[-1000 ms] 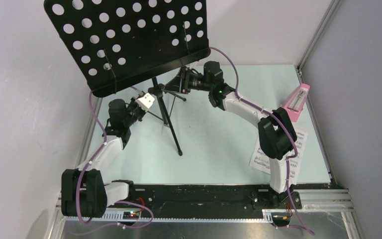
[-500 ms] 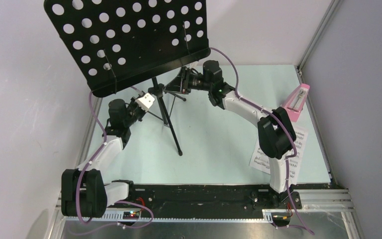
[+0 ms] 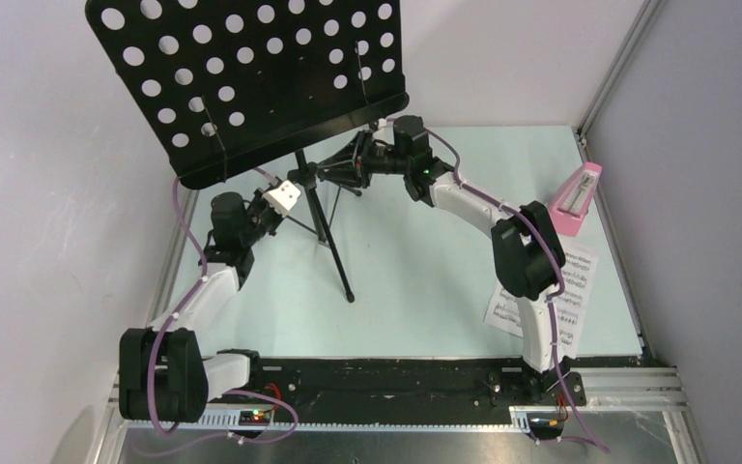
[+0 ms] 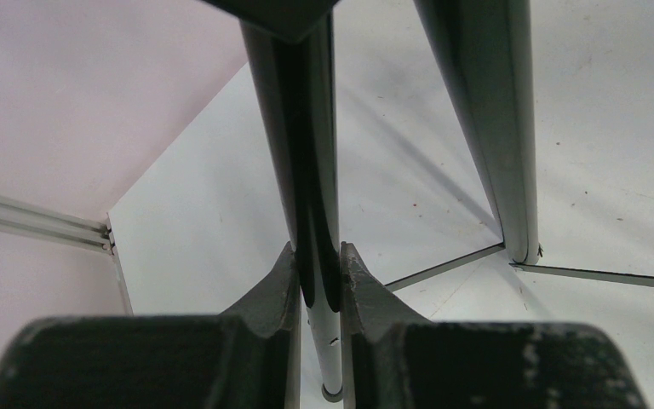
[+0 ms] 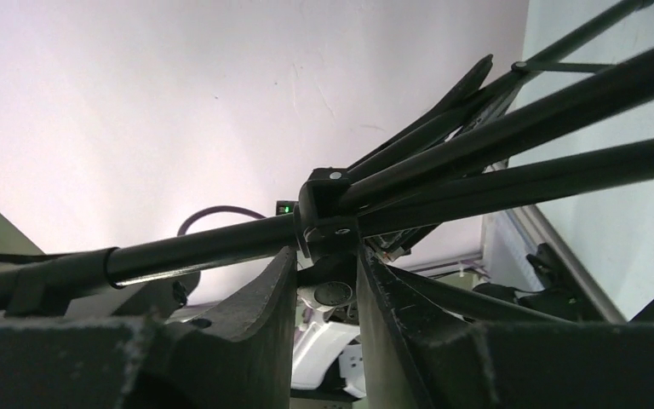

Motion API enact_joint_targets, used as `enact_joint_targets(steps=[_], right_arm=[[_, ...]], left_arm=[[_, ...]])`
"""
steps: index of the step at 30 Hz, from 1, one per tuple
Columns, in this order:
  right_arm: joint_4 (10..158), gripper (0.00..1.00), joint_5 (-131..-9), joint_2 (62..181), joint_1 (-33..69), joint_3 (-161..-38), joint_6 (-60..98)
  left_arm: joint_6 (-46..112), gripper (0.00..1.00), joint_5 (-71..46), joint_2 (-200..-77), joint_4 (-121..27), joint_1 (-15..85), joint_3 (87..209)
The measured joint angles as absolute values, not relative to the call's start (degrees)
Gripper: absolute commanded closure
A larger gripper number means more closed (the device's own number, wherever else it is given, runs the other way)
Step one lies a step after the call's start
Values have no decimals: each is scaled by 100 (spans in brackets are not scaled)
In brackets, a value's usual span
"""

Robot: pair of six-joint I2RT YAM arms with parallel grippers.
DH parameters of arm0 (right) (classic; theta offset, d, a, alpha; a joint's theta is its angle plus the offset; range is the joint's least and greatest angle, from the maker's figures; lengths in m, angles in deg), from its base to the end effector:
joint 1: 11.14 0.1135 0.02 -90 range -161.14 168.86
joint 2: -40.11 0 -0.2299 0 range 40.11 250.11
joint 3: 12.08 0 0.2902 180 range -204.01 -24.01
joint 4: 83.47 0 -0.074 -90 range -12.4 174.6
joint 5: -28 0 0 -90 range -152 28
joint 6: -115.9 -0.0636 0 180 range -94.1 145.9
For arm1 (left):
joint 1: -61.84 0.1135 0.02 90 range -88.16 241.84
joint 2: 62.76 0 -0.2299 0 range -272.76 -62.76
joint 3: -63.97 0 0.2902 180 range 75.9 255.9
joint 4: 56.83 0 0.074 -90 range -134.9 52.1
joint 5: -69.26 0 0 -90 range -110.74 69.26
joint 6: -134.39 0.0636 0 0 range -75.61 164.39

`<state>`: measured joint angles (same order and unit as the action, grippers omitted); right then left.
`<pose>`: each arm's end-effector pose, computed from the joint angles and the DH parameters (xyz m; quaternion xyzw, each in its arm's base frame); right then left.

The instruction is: Set up the instrument practice props

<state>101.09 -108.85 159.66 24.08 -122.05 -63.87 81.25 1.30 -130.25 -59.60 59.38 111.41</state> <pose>0.4116 0.3474 0.2549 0.0714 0.7244 0.6851 0.0262 0.3302 -0.0381 0.1869 0.3727 0.7063 0.0250 0.6014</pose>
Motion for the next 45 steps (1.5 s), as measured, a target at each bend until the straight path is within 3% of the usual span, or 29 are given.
enact_joint_targets(steps=[3,7,13,23,33,35,38,40,45], right_arm=[[9934,95,-10858,15968,2408,-12225,-6595],[9840,60,-10808,15948,2403,-12251,-6352],[10091,38,-10524,15719,2397,-11864,-5611],[9938,44,-10319,15426,2410,-11790,-3666],[9799,44,-10148,15387,2629,-11867,-2501],[9761,48,-10144,15387,2679,-11867,-2385],[9720,61,-10137,15384,2744,-11899,-2265],[9698,63,-10139,15365,2753,-11928,-2226],[9613,56,-10120,15338,2749,-11928,-2228]], left_arm=[[8125,100,130,-13025,-5960,5938,11141],[8125,100,130,-13025,-5960,5938,11141],[8125,100,130,-13025,-5960,5938,11141],[8125,100,130,-13025,-5958,5938,11141],[8127,100,130,-13025,-5958,5938,11143],[8127,100,130,-13025,-5958,5938,11143],[8125,100,130,-13025,-5958,5938,11143],[8125,100,128,-13025,-5958,5938,11143],[8127,100,130,-13025,-5958,5938,11143]])
